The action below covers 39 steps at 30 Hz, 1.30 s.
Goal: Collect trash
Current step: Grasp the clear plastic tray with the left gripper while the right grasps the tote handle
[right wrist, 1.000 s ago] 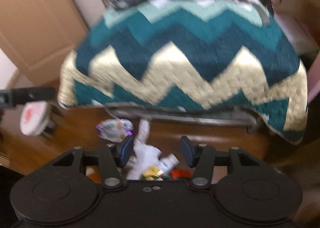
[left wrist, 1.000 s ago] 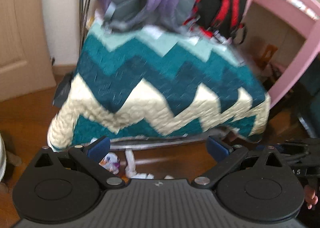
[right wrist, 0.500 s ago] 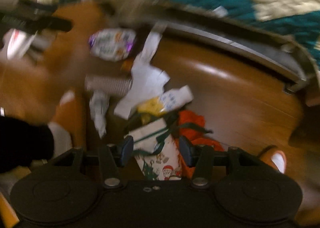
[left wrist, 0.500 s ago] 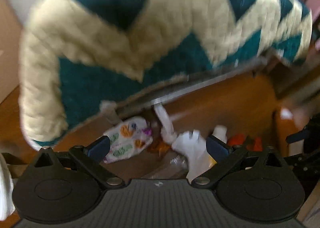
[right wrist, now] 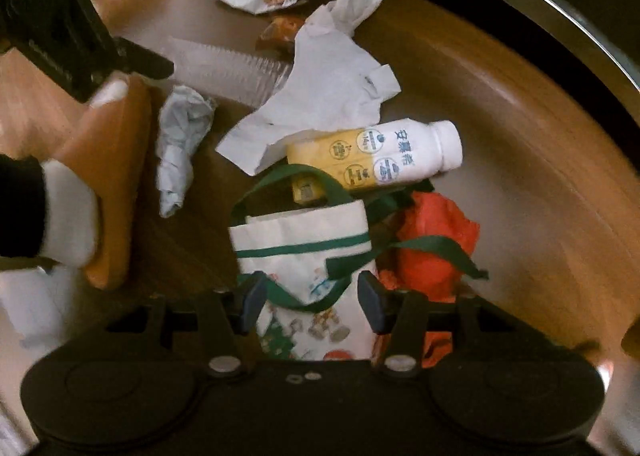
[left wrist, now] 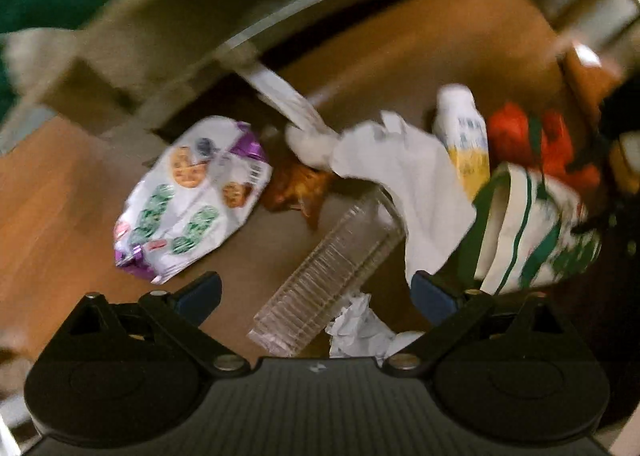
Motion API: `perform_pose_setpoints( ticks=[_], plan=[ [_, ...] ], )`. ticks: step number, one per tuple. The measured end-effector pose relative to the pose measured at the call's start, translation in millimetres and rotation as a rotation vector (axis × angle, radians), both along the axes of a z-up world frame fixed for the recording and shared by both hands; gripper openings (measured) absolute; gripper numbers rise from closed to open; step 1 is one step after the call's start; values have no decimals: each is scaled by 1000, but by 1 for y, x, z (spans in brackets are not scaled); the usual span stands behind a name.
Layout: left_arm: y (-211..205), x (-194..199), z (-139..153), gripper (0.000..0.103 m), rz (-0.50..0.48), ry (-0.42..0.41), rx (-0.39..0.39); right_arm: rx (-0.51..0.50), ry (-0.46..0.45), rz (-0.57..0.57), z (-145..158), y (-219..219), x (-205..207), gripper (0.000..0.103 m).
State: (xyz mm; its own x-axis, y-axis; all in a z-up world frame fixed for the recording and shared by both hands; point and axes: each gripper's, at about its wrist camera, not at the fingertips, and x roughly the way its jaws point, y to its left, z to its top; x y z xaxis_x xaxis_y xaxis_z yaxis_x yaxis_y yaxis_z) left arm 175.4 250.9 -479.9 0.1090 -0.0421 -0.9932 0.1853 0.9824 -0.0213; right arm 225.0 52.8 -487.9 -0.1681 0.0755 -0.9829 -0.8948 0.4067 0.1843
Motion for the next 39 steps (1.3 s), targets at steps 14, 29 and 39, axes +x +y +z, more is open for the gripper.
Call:
perform_pose_setpoints(
  ticks=[14,29,39],
  plan=[
    [-15,6,-65,79,-188,55,30,-6,13,87,-51,16,7,49],
    [-19,11,-80,42,-190,102,5,0,23,194,-52,31,-14,7],
    [-3,3,-20,41,-172,61,-28,42,-58,121,27,28,-18,6]
  ],
)
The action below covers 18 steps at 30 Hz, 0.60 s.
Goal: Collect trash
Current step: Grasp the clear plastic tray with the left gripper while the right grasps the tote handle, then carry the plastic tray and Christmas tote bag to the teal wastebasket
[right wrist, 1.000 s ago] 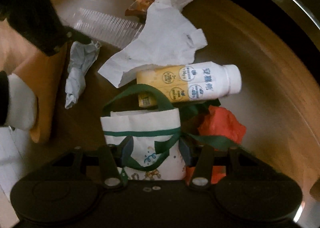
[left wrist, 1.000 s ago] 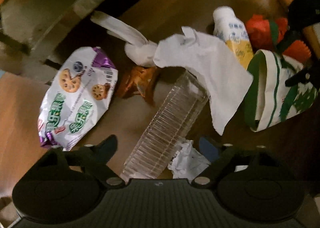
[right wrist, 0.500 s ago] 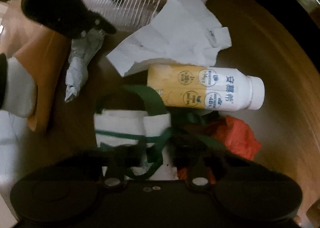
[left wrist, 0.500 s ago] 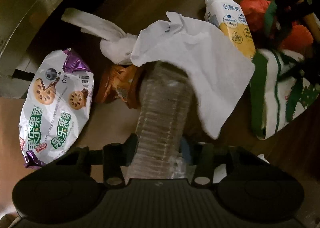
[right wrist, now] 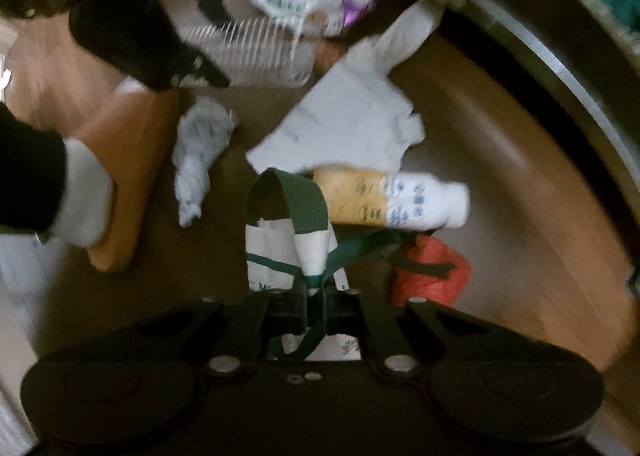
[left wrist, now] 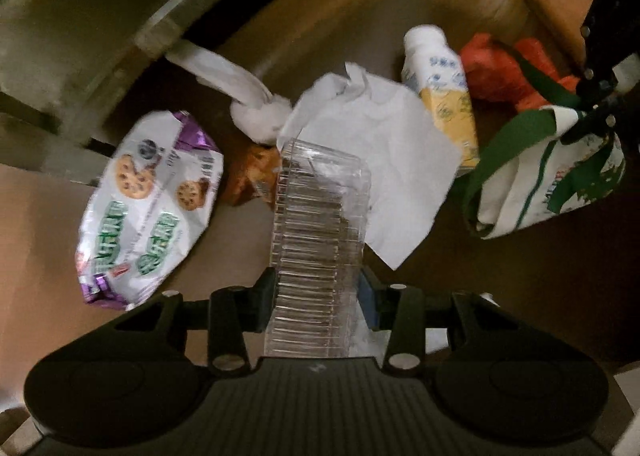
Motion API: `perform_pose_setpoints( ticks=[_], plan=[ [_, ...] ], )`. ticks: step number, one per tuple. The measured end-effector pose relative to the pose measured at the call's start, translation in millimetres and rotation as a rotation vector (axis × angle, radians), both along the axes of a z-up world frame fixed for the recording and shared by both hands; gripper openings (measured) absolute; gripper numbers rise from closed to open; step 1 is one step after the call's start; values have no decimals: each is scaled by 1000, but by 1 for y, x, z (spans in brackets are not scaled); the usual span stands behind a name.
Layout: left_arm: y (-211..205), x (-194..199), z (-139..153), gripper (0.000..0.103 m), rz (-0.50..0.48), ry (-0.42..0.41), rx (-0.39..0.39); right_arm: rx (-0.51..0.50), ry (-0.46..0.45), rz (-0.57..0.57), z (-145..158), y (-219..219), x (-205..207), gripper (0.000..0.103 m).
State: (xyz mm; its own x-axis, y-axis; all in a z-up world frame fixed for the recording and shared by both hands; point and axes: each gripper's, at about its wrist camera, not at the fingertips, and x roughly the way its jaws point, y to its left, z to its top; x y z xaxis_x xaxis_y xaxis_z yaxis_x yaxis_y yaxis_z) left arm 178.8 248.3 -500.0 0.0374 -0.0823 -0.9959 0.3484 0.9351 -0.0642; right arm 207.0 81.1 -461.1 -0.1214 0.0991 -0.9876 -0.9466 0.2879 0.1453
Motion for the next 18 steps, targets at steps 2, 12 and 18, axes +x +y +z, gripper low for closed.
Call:
perform_pose_setpoints(
  ticks=[2,12,18],
  plan=[
    [-1,-5,20,41,-6,-17,2,21,-18,-35,25,-1,0,6],
    [6,-7,149,41,72,-154,-5,188,-119,-174,158,-29,6,6],
    [-13,-8,241,41,144,-268,-23,351,-285,-228,248,-58,-2,6]
  ],
)
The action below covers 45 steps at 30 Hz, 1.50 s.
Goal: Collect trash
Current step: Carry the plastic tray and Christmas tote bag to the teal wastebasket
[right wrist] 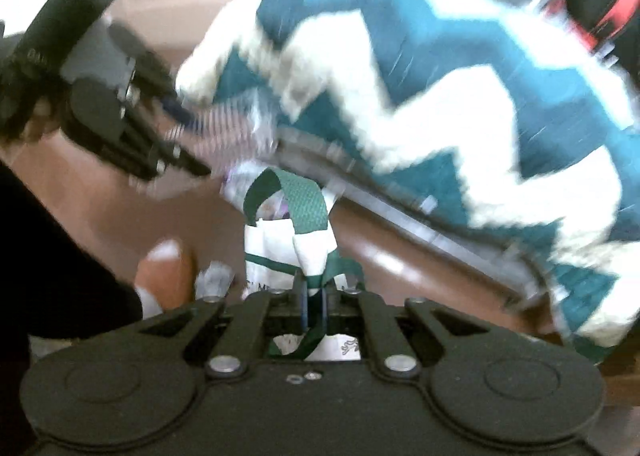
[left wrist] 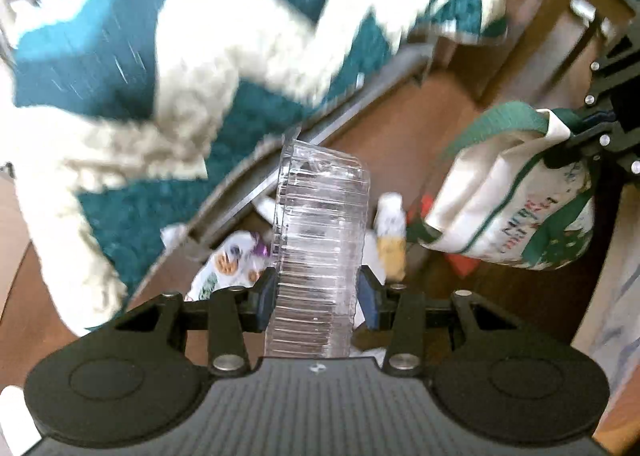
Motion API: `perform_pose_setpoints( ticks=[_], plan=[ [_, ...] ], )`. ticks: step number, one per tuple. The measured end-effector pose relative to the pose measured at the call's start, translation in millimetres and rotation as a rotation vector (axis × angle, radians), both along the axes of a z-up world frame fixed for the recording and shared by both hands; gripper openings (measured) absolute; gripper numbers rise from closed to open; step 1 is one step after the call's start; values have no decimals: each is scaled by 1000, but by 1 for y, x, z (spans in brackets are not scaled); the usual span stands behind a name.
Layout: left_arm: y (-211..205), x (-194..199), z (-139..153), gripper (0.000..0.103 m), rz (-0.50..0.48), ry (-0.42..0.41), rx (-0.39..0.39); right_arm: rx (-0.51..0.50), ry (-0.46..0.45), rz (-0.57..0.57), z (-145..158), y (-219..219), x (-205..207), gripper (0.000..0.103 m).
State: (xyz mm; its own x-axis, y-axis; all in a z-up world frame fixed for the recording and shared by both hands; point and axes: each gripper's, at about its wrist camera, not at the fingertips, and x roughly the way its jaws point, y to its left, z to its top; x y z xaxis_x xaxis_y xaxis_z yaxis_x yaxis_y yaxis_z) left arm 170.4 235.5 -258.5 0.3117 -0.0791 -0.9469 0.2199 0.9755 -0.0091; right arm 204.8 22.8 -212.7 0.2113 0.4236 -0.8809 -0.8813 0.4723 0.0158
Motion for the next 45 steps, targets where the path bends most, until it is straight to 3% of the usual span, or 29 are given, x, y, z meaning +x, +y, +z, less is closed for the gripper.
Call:
perform_pose_setpoints(
  ticks=[9,14,17,27,31,40,45],
  plan=[
    [-45,-15,131,41,184,-190,-24,211,-211,-163,130,-76,-2,6],
    [-82,-19,198,41,213,-306,-5,312,-400,-228,194,-122,-10,6],
    [-112,-14,243,41,216,-376,-11,360,-463,-266,227,-149,-8,6],
    [-223,13,356,41,90,-616,-63,492,-708,-401,335,-247,-1,6],
    [-263,33,394,41,47,-677,-106,489,-796,-466,374,-284,12,6],
    [-364,78,455,42,-73,-772,-142,474,-893,-652,420,-366,45,6],
    [-417,106,472,42,-144,-797,-154,440,-895,-750,424,-411,65,6]
  ],
)
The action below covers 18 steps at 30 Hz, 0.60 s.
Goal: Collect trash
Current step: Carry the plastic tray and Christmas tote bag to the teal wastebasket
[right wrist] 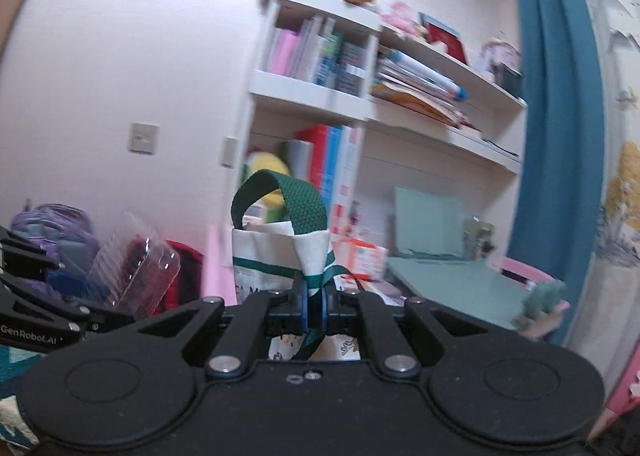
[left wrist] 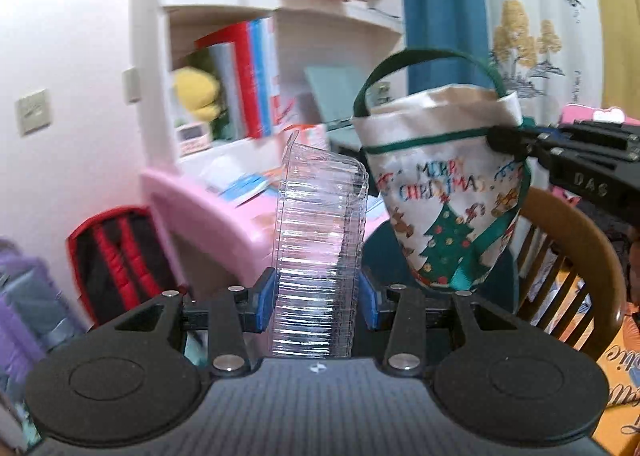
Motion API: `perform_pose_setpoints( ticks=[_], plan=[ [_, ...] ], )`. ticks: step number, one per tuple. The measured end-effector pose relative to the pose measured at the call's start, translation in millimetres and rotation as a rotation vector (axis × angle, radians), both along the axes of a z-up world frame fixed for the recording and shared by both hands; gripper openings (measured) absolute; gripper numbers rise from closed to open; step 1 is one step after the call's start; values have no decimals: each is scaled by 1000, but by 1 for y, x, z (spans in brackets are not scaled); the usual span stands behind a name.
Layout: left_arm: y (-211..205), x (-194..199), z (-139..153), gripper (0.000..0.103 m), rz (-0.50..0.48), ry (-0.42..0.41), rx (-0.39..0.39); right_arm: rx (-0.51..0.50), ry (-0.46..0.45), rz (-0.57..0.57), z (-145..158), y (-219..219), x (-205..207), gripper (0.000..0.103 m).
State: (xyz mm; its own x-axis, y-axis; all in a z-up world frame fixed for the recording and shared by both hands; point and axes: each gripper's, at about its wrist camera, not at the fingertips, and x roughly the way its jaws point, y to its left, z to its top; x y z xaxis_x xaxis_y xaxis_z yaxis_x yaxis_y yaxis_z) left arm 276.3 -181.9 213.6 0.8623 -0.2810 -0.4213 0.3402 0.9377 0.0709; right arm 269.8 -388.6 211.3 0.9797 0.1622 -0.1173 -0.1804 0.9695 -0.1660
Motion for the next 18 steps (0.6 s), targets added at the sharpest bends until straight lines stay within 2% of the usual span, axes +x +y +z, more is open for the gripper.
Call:
perform_pose_setpoints(
  ticks=[5,9,14,18],
  plan=[
    [-59,32,5,42,-79,-1,-4,4,47,-81,-12,-37,19,6],
    [-98,57,-2,42,-129,17,-5,21,93,-115,-29,-60,37,6],
    [-136,86,-29,42,-154,74,-1,102,195,-121,-55,-76,65,6],
    [-150,104,-54,42,-153,128,5,85,293,-104,-74,-72,83,6]
  ],
)
